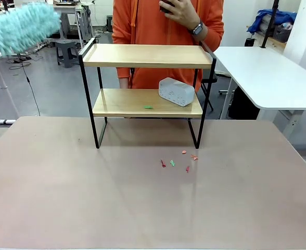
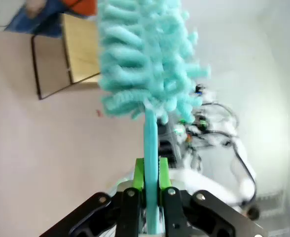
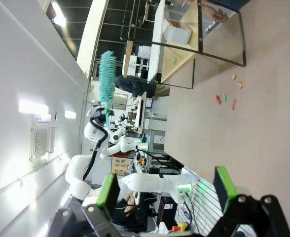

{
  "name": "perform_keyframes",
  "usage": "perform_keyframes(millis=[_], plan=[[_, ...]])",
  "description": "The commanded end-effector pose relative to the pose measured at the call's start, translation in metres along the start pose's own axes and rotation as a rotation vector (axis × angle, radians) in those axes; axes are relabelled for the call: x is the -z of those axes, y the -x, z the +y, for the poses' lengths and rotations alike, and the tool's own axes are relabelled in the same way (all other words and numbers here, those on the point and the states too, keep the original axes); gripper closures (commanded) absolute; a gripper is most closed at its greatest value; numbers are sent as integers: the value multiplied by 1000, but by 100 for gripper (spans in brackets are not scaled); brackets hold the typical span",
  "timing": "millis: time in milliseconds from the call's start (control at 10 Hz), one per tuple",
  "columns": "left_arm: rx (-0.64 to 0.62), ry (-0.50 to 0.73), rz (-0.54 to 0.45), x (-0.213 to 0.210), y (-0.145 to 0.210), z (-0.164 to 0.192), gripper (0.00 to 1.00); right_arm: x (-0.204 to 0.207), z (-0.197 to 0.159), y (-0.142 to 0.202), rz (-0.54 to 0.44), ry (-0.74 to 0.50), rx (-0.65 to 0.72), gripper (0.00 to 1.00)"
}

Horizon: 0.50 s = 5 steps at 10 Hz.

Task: Clean the shelf.
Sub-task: Clean the remaining tier of the Shelf with the Duster once objects are removed.

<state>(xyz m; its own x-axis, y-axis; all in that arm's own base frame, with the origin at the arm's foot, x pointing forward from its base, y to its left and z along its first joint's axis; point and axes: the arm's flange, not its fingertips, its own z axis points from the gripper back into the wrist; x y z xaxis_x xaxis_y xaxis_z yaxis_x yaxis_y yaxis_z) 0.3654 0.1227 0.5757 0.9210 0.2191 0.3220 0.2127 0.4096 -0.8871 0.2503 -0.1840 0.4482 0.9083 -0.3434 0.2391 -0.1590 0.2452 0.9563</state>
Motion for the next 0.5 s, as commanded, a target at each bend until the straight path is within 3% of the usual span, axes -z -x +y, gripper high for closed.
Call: perform_keyframes(millis=[0,100,200,300,400], plan=[[-218,-257,-103,56,-19,4,88,-2,0,0,5,-3,-27,0],[-265,-441,-41,73,-29,20,88,-2,0,0,5,-3,-27,0],[-256,-560,91,91,-36,34,88,-2,0,0,5,-3,-27,0],[-269,-619,137,101,-40,41,88,-2,0,0,5,-3,-27,0],[-163,-439,-81,80,-28,33,88,-2,0,0,5,-3,-27,0]])
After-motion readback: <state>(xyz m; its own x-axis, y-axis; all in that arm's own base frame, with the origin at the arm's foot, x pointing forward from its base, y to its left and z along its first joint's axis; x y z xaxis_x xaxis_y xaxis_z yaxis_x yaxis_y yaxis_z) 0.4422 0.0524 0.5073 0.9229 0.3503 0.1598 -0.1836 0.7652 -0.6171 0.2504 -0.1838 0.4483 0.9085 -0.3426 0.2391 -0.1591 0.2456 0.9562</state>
